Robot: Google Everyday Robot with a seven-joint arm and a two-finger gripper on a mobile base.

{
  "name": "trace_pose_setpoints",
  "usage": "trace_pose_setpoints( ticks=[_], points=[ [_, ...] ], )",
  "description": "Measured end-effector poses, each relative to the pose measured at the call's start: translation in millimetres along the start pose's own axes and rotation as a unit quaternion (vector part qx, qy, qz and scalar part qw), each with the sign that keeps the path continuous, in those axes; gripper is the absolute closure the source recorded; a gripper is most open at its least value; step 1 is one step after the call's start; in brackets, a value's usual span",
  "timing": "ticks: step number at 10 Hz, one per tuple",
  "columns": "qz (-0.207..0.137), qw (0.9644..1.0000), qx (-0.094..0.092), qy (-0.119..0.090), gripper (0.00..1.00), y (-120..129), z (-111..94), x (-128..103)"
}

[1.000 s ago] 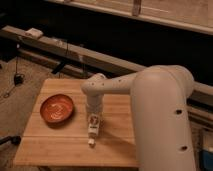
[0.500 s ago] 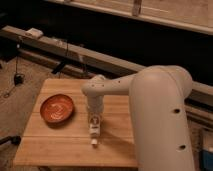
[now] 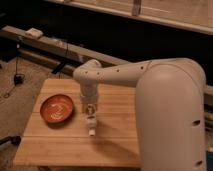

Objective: Place the bottle in the ceramic bowl

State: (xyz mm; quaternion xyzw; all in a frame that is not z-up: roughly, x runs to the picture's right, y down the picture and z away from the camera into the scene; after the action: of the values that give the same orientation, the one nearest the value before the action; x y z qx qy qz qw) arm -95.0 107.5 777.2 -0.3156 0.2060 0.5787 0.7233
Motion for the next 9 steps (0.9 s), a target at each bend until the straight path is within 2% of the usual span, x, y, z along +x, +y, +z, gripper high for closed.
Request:
trace_pose_setpoints(
  ticks=[1, 3, 4, 6, 7, 9],
  points=[
    [-0.034, 0.9994, 0.002, -0.004, 1.0, 22, -15, -11],
    [-0.089, 0.9959, 0.007, -0.01, 1.0, 58, -26, -32],
    [-0.116, 0.9932, 0.01, -0.009, 1.0, 75, -27, -39],
    [-0.169, 0.9854, 0.017, -0.009, 1.0, 112, -27, -53],
    [-0.194, 0.9808, 0.023, -0.008, 0.96, 127, -24, -59],
    [-0.226, 0.9735, 0.038, -0.003, 0.76, 144, -15, -74]
  ],
)
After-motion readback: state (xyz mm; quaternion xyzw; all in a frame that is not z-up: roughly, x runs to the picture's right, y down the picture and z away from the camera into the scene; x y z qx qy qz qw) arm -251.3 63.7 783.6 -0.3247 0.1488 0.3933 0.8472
